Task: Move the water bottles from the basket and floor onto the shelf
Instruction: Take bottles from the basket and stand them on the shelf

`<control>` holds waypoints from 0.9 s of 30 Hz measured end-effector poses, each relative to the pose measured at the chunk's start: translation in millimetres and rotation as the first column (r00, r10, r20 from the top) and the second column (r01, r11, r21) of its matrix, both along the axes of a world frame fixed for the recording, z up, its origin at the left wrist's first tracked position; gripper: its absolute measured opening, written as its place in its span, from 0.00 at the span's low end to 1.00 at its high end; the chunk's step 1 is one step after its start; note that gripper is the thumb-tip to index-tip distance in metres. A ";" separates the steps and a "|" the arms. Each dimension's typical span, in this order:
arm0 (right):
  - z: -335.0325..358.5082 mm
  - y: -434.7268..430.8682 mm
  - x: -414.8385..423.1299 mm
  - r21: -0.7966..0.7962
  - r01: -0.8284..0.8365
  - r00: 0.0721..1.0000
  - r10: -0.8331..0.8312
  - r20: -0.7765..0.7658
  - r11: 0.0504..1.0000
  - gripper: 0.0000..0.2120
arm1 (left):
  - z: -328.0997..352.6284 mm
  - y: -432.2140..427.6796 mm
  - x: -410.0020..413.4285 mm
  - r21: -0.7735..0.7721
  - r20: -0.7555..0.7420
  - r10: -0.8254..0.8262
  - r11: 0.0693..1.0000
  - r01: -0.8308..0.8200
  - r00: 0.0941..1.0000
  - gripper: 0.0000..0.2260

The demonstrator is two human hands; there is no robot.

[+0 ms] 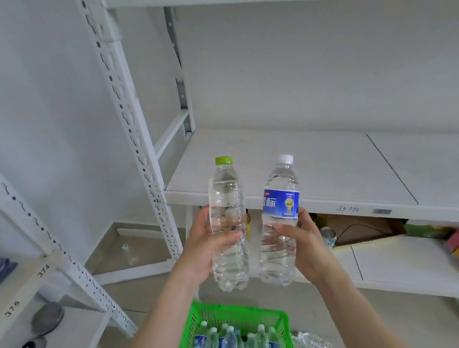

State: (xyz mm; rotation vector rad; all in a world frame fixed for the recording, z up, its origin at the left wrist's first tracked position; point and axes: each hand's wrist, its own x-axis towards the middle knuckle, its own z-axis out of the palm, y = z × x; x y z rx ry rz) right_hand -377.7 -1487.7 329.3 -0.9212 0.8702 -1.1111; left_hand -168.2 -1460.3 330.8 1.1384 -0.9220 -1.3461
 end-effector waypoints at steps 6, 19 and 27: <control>16.5 -42.7 14.8 -0.040 -0.042 0.998 0.043 0.040 0.998 0.27 | 26.0 -38.7 21.5 -0.045 0.084 0.000 0.999 0.004 0.996 0.34; 29.1 -152.1 74.4 -0.126 0.042 0.999 -0.046 -0.028 0.991 0.28 | 47.1 -160.9 85.6 -0.076 0.172 -0.039 0.996 0.053 0.984 0.39; 38.1 -218.4 76.0 -0.160 0.027 0.995 -0.042 -0.093 0.987 0.32 | 47.7 -216.3 90.1 -0.092 0.231 0.054 0.995 -0.033 0.971 0.37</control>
